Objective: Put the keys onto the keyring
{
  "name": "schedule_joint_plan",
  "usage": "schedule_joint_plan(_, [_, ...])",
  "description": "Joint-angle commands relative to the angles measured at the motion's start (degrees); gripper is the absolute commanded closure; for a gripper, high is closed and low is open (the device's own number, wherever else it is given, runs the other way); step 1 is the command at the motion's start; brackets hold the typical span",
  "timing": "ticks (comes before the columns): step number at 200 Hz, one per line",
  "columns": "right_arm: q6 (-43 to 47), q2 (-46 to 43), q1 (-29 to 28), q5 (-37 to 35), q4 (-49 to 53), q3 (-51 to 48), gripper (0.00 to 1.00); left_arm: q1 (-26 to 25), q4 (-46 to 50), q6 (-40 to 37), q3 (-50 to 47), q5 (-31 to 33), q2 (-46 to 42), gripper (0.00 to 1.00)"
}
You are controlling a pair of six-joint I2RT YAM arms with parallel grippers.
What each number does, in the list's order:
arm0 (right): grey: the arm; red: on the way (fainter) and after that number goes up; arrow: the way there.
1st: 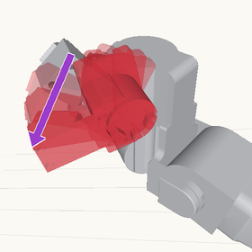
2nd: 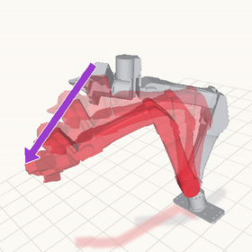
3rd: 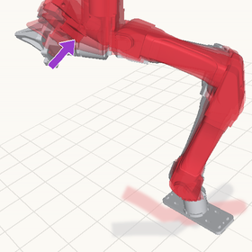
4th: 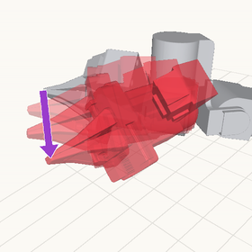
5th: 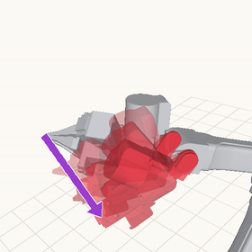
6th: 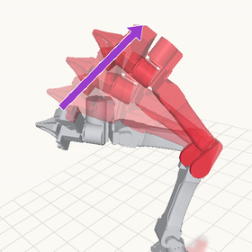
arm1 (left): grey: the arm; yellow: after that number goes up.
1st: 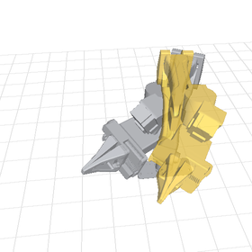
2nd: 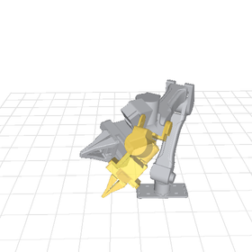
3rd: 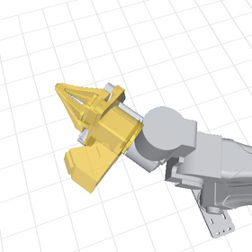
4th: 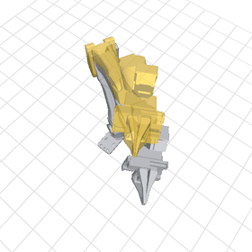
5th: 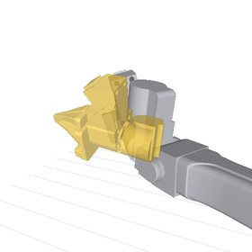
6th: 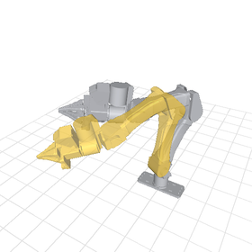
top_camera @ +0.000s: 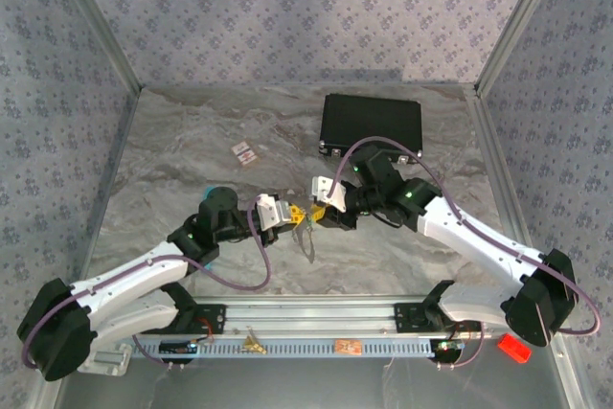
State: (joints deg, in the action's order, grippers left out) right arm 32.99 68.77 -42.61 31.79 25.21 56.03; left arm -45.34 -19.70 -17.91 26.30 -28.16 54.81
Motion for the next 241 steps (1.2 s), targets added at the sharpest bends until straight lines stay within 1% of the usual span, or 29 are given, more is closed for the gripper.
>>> schedule_joint_plan(1, [-0.5,0.1,0.3,1.7,-0.1,0.3,0.84,0.1,-3.3,0.6,0.5,-2.3,-0.9,1.00])
schedule_joint_plan(29, [-0.4,0.3,0.5,2.3,0.3,0.5,0.93,0.1,-2.7,0.5,0.9,-2.5,-1.0,1.00])
schedule_joint_plan(46, [-0.4,0.5,0.8,2.6,0.8,0.6,1.00,0.1,-2.8,0.7,0.9,-2.6,-1.1,1.00])
schedule_joint_plan(87, [-0.2,3.0,1.3,1.1,2.0,0.3,1.00,0.0,-3.3,1.3,1.5,-2.9,-1.5,1.00])
schedule_joint_plan(113, [-0.6,2.7,1.4,2.5,1.3,0.2,1.00,0.0,-3.3,1.6,1.5,-2.8,-1.6,1.00])
schedule_joint_plan(120, [-0.7,2.1,1.4,2.7,0.5,-0.2,0.96,0.0,-3.5,1.6,1.4,-2.7,-1.5,1.00])
schedule_joint_plan(134, [-0.9,0.4,1.6,3.3,-1.2,-1.4,0.79,-0.1,-3.9,1.8,0.8,-2.6,-1.3,1.00])
schedule_joint_plan(144, [-1.4,-0.7,2.0,3.6,-2.9,-2.4,0.75,0.0,-4.7,2.3,0.5,-2.5,-1.1,1.00])
schedule_joint_plan(169, [-1.8,-2.4,2.3,4.6,-6.1,-4.2,0.73,0.0,-6.9,3.5,-0.2,-2.7,-0.5,1.00])
schedule_joint_plan(198, [-2.0,-2.0,2.1,6.3,-7.8,-4.4,0.73,-0.1,-8.2,4.2,-0.3,-2.8,0.1,1.00])
schedule_joint_plan(241, [-2.9,-1.5,1.9,6.5,-10.3,-4.8,0.74,-0.1,-8.6,4.0,0.0,-2.5,0.6,1.00])
